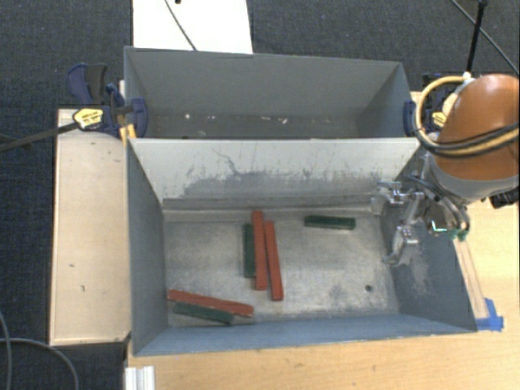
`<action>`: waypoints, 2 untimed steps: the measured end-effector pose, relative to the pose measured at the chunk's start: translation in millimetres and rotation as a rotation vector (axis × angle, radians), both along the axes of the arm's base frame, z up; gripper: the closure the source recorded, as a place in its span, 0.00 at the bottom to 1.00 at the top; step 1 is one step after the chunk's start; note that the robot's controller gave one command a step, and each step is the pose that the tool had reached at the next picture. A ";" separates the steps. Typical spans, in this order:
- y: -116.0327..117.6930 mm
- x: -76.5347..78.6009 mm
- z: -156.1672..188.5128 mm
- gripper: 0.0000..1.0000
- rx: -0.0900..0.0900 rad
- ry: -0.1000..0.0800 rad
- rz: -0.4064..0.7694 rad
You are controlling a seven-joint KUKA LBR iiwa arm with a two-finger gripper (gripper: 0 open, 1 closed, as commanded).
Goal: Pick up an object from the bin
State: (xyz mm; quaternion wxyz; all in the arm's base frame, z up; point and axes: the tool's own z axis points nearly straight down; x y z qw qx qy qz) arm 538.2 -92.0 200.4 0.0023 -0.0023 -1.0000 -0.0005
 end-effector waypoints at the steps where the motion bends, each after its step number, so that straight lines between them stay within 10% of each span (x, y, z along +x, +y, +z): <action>1: 30.3 50.9 -134.3 0.00 0.000 -0.001 0.025; 2: 69.9 56.2 -98.4 0.00 0.000 -0.012 0.152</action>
Offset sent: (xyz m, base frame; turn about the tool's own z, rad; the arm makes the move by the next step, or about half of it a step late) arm 0.0515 0.0291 -0.1304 -0.0222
